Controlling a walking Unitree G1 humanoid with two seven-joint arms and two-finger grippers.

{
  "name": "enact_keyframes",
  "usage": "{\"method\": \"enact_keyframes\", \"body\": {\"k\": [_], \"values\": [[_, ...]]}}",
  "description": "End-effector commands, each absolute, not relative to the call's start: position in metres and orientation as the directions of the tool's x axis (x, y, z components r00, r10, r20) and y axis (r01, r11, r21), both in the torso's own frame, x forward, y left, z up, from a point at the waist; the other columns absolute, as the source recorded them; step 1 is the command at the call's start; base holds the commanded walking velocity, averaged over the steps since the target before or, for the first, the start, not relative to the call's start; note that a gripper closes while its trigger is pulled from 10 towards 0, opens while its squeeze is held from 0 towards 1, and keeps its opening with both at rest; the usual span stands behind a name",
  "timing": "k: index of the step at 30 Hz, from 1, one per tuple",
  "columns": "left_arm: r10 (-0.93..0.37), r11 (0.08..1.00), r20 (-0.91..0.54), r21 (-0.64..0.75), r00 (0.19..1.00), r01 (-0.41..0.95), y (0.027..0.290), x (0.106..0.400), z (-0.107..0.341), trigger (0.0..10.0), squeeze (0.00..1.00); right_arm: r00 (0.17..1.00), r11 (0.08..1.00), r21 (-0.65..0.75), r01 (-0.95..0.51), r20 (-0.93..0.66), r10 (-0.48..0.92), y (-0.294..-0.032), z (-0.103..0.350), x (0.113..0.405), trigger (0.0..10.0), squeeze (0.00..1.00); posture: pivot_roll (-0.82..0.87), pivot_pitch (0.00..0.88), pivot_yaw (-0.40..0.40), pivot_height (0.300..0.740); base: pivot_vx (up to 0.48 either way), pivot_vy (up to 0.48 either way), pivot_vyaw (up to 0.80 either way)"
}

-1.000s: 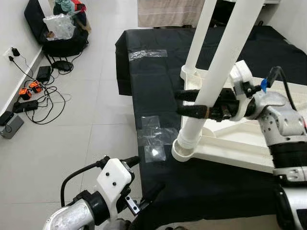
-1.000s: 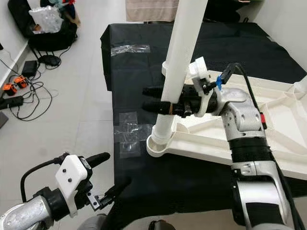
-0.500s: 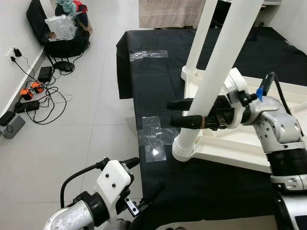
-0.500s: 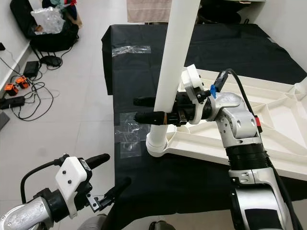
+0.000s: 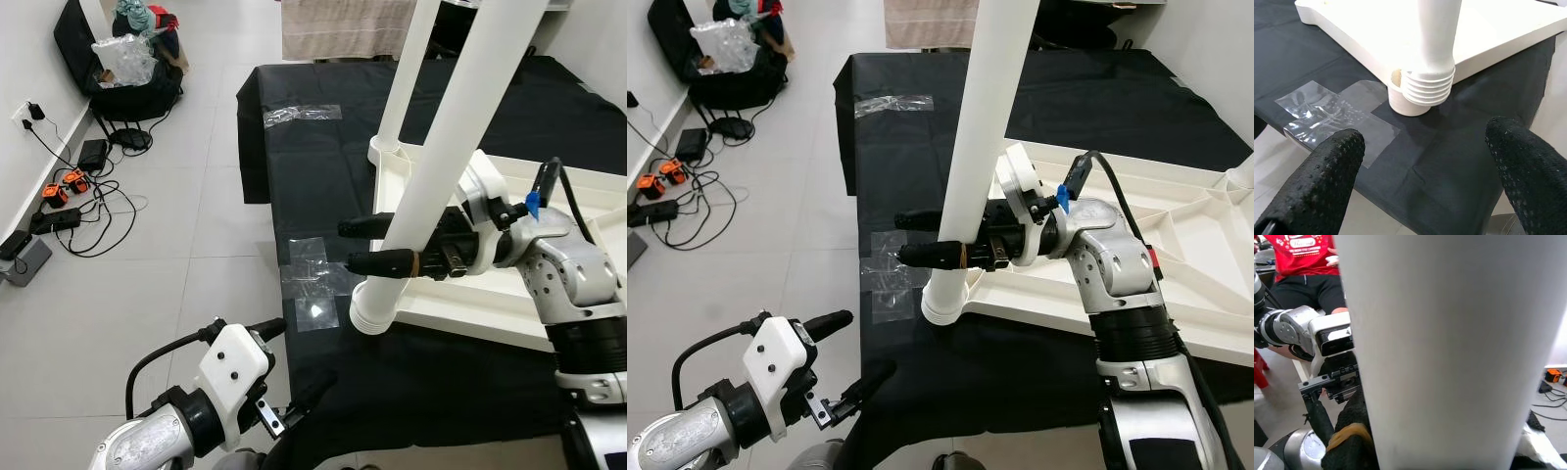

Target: Building children table

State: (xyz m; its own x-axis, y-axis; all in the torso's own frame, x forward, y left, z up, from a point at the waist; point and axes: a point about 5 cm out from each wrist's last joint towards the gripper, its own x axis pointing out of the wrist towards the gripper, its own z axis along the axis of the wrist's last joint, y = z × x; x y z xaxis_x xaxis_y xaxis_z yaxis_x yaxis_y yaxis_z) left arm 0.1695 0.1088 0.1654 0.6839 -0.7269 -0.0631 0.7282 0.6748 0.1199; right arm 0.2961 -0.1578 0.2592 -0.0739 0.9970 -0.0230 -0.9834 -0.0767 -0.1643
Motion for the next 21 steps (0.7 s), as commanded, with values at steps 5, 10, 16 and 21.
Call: {"method": "enact_keyframes", "body": {"k": [5, 10, 16, 21], "values": [[-0.728, 0.676, -0.067, 0.095, 0.682, 0.731, 0.105, 0.165, 0.162, 10.0, 0.00, -0.067, -0.075, -0.171, -0.982, -0.051, 0.996, -0.151, 0.255, 0.300, 10.0, 0.00, 0.08, 0.151, -0.055, 0.740, 0.000, 0.000, 0.00], [-0.724, 0.681, -0.061, 0.095, 0.687, 0.726, 0.104, 0.165, 0.162, 10.0, 0.00, -0.033, -0.038, -0.192, -0.981, -0.029, 0.999, -0.150, 0.262, 0.307, 10.0, 0.00, 0.08, 0.152, -0.062, 0.740, 0.000, 0.000, 0.00], [-0.723, 0.683, -0.056, 0.093, 0.689, 0.724, 0.103, 0.165, 0.163, 10.0, 0.00, 0.007, 0.002, -0.237, -0.971, -0.021, 1.000, -0.153, 0.276, 0.317, 10.0, 0.00, 0.08, 0.155, -0.065, 0.740, 0.000, 0.000, 0.00], [-0.721, 0.685, -0.054, 0.095, 0.691, 0.722, 0.104, 0.165, 0.164, 10.0, 0.00, 0.002, -0.002, -0.237, -0.971, -0.018, 1.000, -0.157, 0.283, 0.318, 10.0, 0.00, 0.08, 0.160, -0.065, 0.740, 0.000, 0.000, 0.00]]}}
